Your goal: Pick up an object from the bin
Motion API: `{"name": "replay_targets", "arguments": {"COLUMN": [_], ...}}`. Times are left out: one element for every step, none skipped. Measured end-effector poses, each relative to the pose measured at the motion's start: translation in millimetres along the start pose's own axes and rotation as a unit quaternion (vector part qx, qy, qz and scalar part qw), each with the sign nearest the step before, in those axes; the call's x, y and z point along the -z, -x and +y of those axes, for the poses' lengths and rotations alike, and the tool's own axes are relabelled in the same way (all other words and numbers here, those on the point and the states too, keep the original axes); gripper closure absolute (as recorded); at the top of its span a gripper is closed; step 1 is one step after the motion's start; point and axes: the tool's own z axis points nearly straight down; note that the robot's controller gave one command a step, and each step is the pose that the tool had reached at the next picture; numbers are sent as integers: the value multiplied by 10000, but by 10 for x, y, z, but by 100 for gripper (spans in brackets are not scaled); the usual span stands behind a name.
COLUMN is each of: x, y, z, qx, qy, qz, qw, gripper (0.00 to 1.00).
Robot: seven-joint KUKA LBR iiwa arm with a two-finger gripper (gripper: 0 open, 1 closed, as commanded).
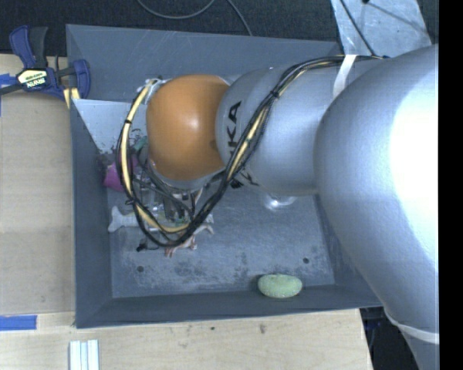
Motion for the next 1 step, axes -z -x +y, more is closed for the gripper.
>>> {"name": "replay_targets", "arguments": {"x": [-570], "y": [222], "z": [-57], "qx": [54], "qy": [-6], "qz": [25], "qw": [10000], "gripper": [0]}}
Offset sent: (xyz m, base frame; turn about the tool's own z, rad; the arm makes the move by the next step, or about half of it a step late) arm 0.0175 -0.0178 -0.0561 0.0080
